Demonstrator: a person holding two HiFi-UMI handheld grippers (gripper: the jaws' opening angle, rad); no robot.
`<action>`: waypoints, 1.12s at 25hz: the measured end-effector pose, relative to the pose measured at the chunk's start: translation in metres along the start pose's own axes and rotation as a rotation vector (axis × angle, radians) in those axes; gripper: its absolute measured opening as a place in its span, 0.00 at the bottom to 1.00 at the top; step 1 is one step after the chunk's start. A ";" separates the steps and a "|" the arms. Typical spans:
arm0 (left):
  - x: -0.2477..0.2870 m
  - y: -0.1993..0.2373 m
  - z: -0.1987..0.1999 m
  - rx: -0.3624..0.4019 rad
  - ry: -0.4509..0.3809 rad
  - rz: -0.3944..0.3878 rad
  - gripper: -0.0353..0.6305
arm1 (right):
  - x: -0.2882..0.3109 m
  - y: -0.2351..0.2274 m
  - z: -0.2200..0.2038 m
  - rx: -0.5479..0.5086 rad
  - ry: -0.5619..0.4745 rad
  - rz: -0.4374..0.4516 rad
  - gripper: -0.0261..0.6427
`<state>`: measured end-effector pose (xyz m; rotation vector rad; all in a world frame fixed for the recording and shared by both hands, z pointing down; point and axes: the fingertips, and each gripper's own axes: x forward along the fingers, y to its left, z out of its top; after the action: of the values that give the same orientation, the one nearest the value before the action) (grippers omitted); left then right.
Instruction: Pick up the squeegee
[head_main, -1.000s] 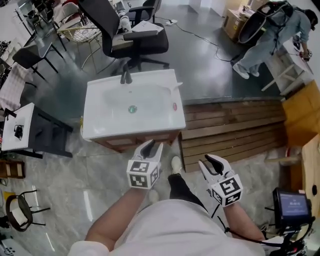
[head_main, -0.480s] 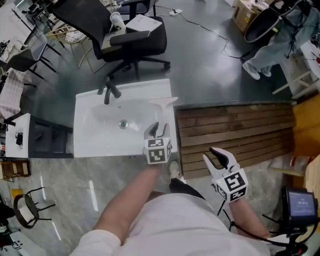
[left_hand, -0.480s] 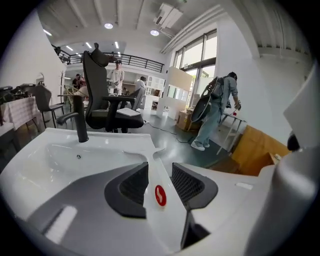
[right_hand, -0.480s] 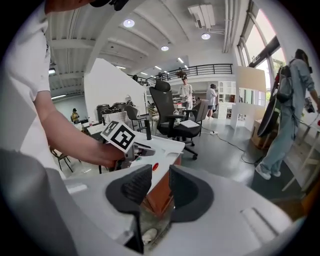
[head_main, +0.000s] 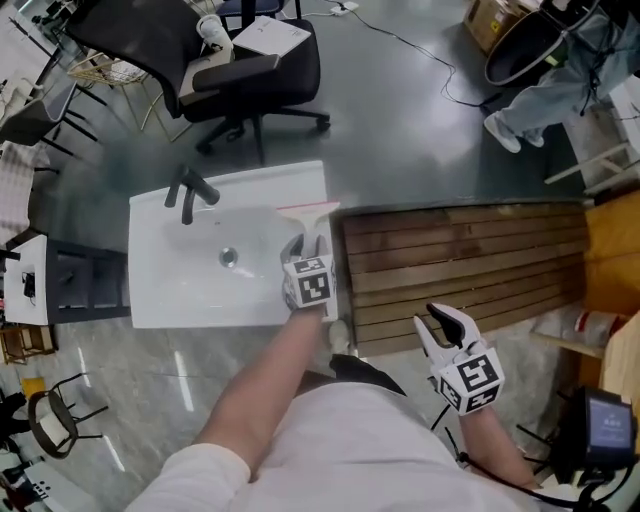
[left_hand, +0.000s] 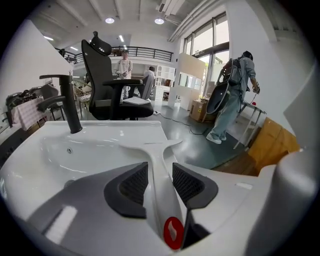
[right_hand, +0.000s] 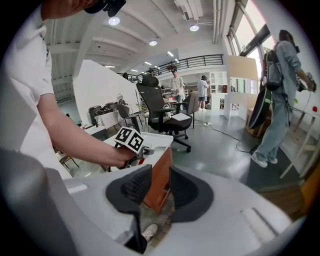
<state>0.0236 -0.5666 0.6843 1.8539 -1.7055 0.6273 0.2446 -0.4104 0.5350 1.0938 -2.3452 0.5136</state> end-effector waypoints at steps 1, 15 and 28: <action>0.003 0.000 -0.001 0.000 0.003 0.006 0.29 | 0.001 -0.002 -0.001 0.004 0.002 0.000 0.20; -0.014 0.016 0.001 0.021 0.014 -0.061 0.22 | 0.024 0.019 0.008 -0.050 0.026 0.044 0.20; -0.153 0.065 -0.018 0.008 -0.061 -0.222 0.22 | 0.031 0.138 0.039 -0.141 -0.053 0.135 0.20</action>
<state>-0.0548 -0.4436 0.6017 2.0508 -1.5067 0.4923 0.1083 -0.3657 0.5046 0.9002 -2.4716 0.3650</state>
